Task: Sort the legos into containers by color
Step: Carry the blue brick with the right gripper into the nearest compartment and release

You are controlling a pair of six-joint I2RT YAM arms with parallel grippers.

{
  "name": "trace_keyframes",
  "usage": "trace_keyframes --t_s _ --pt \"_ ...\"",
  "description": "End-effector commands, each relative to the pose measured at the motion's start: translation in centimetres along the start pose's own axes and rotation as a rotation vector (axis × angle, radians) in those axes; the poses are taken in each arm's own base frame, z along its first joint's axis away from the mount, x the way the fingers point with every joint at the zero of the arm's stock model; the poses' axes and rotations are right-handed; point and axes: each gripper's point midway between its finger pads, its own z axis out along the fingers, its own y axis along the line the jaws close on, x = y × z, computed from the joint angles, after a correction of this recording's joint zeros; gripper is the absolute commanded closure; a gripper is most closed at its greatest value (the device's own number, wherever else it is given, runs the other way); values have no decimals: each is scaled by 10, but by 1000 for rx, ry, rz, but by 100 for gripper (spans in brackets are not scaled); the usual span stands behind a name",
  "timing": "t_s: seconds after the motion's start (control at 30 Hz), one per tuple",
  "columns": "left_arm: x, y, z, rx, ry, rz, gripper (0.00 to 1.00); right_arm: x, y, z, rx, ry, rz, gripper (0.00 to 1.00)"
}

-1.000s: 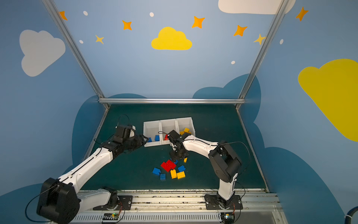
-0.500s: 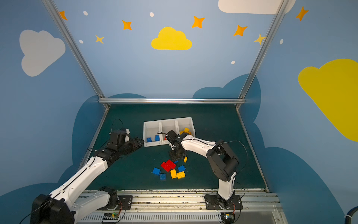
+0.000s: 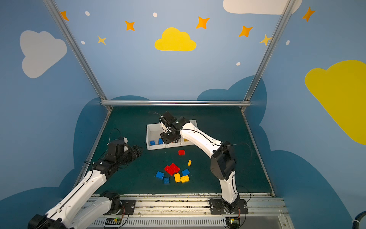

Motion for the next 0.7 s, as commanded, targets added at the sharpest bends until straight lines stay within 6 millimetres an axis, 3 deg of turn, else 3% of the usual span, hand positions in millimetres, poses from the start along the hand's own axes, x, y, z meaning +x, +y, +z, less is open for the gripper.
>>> trace_keyframes --t_s 0.0,0.1,0.3,0.47,0.53,0.67 --pt "5 8 -3 -14 3 -30 30 -14 -5 25 17 40 -58 72" --pt "10 10 -3 -8 17 -43 30 -40 -5 44 8 4 -98 73" --pt "24 15 -2 -1 60 -64 30 -62 -7 78 12 -70 -133 68" --pt "29 21 -1 -9 69 -75 29 -70 -6 78 7 -135 -124 39" --pt "29 22 0 -13 70 -75 29 -73 -6 75 5 -162 -125 33" --pt "29 20 1 -11 76 -72 28 -76 -4 64 -4 -185 -122 30"
